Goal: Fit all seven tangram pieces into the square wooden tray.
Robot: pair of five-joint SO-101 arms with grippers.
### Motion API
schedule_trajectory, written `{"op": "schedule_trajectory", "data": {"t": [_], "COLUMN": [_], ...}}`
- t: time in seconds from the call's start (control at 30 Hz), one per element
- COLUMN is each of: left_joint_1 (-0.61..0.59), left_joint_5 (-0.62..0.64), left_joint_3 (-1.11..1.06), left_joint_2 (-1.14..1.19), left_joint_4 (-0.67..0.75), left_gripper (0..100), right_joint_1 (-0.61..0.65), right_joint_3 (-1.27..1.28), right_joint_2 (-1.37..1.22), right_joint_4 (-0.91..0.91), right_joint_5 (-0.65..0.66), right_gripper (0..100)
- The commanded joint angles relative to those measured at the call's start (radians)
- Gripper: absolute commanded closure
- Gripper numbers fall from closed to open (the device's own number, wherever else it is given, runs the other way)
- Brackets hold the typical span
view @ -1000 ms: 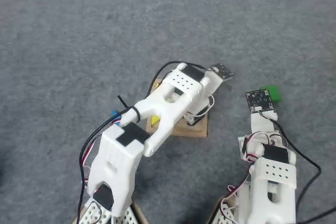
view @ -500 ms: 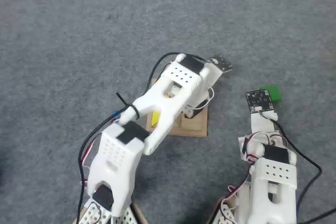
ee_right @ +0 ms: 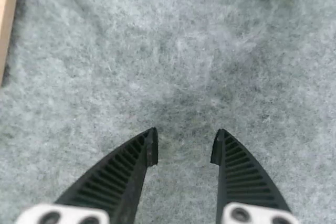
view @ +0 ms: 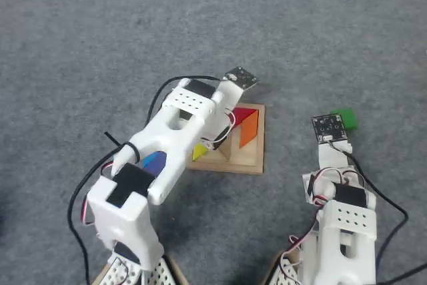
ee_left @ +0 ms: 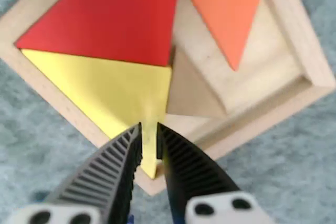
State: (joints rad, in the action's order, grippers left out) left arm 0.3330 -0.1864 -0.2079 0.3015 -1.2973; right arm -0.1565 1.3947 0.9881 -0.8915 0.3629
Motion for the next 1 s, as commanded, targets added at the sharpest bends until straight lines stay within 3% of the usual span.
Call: {"op": "schedule_trajectory", "data": {"t": [0.0,0.27,0.5,0.77,0.97], "left_joint_1": [0.008,0.046,0.046,0.044,0.051], "left_joint_5": [-0.008,0.0,0.02,0.008,0.006], "left_joint_3": [0.005,0.062,0.122,-0.185,-0.208], "left_joint_2": [0.009,0.106,0.069,-0.265,-0.201], "left_joint_4": [0.049,0.052,-0.037,0.089,0.103], "left_gripper": [95,95,96,99,99], "right_joint_1": [0.008,0.008,0.008,0.008,0.008], "right_joint_3": [-0.041,-0.041,-0.041,-0.041,-0.041], "right_joint_2": [0.019,0.019,0.019,0.019,0.019], "right_joint_4": [-0.005,-0.004,-0.004,-0.004,-0.004], "right_joint_5": [0.011,0.011,0.012,0.012,0.012], "right_gripper": [80.5,80.5,80.5,80.5,80.5]}}
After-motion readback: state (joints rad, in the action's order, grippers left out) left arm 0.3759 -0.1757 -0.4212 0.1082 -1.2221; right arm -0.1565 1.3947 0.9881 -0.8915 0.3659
